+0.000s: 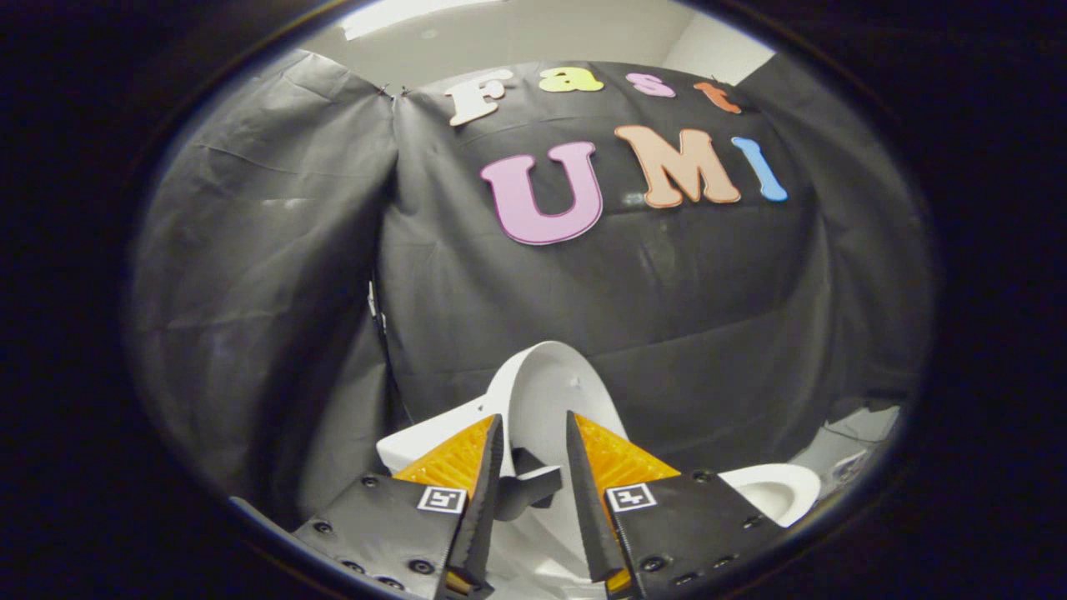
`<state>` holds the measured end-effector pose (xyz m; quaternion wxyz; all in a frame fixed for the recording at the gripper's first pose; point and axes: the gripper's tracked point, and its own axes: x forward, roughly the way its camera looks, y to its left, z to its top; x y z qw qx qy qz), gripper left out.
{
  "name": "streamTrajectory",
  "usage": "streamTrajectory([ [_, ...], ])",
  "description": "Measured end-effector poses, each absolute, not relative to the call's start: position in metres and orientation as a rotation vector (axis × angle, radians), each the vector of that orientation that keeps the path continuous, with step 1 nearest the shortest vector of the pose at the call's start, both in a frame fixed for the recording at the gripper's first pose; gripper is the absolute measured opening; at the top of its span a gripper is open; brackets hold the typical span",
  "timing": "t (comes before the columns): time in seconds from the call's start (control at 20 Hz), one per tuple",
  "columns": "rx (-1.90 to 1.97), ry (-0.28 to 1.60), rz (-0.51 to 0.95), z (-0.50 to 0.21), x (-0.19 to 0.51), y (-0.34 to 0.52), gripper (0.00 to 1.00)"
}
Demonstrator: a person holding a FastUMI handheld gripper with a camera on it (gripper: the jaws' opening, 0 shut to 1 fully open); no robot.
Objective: Open the toilet lid.
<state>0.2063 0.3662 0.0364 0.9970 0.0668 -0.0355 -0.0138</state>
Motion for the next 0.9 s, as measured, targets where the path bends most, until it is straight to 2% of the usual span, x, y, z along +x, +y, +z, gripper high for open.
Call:
streamTrajectory([
  [0.9, 0.01, -0.049, -0.243, 0.056, 0.155, 0.147, 0.47],
])
